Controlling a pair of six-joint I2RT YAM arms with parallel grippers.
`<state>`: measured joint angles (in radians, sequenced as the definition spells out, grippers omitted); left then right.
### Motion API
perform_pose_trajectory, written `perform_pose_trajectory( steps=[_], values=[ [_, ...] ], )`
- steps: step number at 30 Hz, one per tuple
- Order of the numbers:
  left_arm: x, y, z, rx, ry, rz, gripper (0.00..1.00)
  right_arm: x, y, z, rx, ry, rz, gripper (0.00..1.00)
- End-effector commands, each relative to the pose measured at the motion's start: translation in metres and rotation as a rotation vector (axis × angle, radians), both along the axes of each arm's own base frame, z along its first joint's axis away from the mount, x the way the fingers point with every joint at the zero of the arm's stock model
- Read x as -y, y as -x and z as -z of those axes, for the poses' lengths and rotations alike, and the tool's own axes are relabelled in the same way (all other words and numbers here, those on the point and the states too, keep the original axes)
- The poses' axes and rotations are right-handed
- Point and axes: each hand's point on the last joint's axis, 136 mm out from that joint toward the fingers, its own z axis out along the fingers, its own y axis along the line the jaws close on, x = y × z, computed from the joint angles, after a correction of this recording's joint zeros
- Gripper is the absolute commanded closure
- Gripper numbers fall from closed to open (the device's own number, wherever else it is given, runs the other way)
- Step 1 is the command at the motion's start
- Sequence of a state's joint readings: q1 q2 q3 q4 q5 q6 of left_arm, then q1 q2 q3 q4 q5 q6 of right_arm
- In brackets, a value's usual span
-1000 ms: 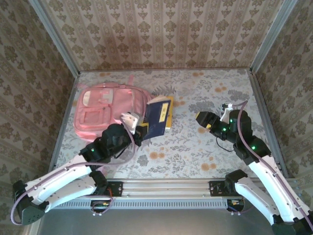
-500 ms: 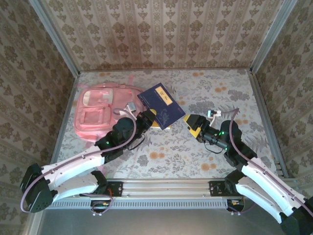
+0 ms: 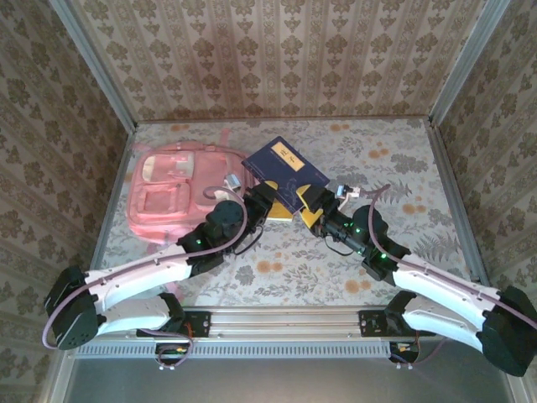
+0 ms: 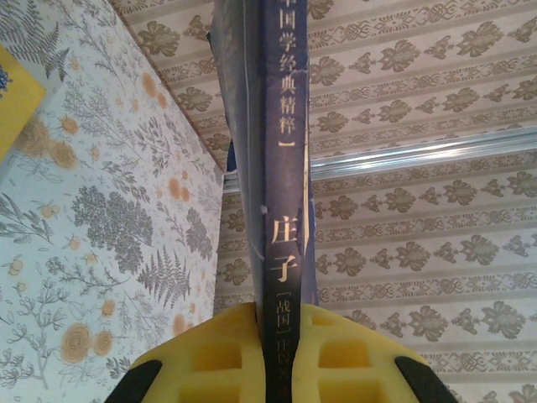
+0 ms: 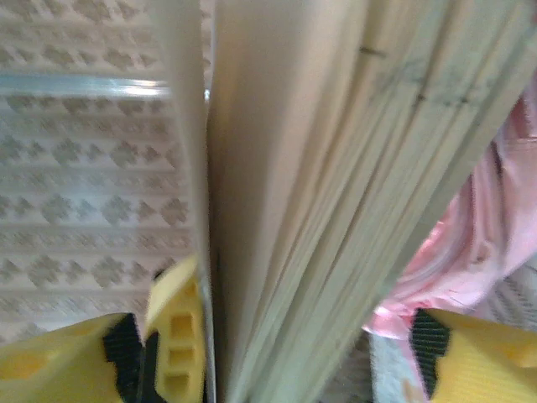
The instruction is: Pack books, pencil case, and school supplies into a backpack
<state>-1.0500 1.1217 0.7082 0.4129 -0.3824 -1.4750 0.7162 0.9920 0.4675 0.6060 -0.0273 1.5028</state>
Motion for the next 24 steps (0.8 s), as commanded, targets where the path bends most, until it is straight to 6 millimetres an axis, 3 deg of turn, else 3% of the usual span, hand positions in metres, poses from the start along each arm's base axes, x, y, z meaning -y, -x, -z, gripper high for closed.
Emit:
perform_pose_trajectory(
  steps=[1,7,12,14,17,21,24],
  values=[
    [0.001,0.0,-0.035,0.031,0.131,-0.027,1.0,0.009,-0.009,-0.043,0.114,-0.145,0.077,0.3],
    [0.006,0.003,-0.032,0.025,0.127,-0.019,1.0,0.022,-0.015,-0.057,0.164,-0.084,0.166,0.55],
    [0.006,0.005,-0.028,0.024,0.102,-0.013,1.0,0.03,-0.019,-0.053,0.168,-0.03,0.217,0.87],
    [0.005,0.005,-0.027,0.034,0.062,-0.003,0.83,0.034,-0.018,-0.047,0.162,0.015,0.229,0.99],
    [-0.006,0.005,-0.022,0.05,-0.067,0.022,0.5,0.049,-0.015,-0.039,0.171,0.131,0.256,1.0],
    [-0.052,0.0,-0.005,0.039,-0.368,0.0,0.3,0.08,-0.008,-0.017,0.126,0.38,0.282,1.0],
    [-0.086,-0.01,0.013,0.019,-0.587,0.01,0.27,0.098,-0.003,-0.006,0.14,0.473,0.261,1.0]
  ],
)
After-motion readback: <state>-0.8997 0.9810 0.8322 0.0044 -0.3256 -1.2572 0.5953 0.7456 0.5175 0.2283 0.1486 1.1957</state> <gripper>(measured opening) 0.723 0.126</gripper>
